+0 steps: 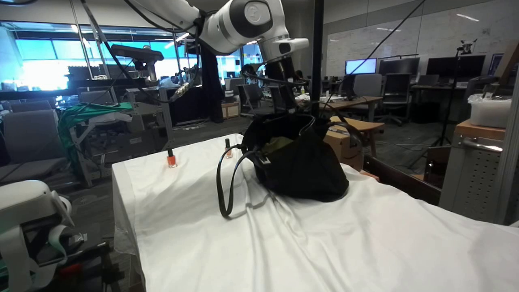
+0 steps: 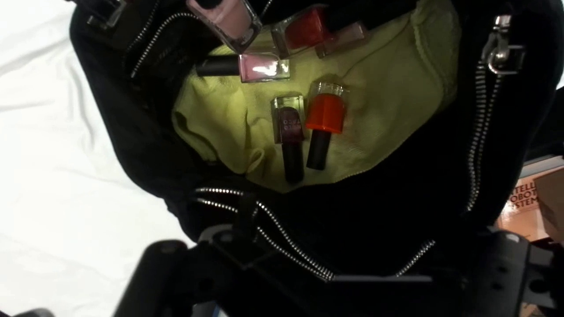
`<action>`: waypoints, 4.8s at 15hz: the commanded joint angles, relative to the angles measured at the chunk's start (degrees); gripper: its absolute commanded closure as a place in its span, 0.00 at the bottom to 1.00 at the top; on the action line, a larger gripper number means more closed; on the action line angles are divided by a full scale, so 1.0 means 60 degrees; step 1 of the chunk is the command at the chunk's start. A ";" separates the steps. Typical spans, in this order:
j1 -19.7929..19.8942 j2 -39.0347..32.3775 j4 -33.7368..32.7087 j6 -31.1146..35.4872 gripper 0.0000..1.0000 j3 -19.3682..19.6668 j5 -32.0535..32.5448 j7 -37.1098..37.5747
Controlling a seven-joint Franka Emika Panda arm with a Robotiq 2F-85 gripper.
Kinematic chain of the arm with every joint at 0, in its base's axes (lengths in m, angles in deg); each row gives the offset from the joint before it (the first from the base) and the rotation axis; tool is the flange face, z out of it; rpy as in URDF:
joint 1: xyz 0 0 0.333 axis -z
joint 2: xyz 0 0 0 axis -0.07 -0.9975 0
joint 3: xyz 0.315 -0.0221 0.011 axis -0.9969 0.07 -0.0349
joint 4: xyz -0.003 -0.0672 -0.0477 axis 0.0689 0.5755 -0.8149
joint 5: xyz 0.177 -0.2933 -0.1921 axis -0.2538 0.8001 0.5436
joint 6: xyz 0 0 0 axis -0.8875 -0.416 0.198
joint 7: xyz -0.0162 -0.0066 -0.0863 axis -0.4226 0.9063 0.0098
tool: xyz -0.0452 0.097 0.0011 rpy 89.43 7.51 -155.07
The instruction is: Put all the nail polish bottles into the bag
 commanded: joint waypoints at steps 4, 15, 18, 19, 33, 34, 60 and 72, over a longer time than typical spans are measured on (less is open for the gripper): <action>-0.0209 0.0041 -0.0248 -0.0262 0.01 0.0099 -0.0174 -0.0574; -0.1541 0.1300 0.1570 -0.0052 0.00 -0.0365 0.0085 0.0099; -0.1783 0.1360 0.1804 -0.0015 0.00 -0.0561 0.0102 0.0226; -0.1856 0.1361 0.1854 -0.0004 0.00 -0.0631 0.0114 0.0269; -0.2785 0.0370 0.1453 -0.0214 0.00 -0.1275 0.0006 0.0967; -0.2829 0.0289 0.1422 -0.0218 0.00 -0.1298 -0.0016 0.0980; -0.3214 -0.2024 -0.0658 -0.0295 0.00 -0.1210 -0.0619 0.1250; -0.3034 -0.2664 -0.1185 -0.0347 0.00 -0.1011 -0.1168 0.1306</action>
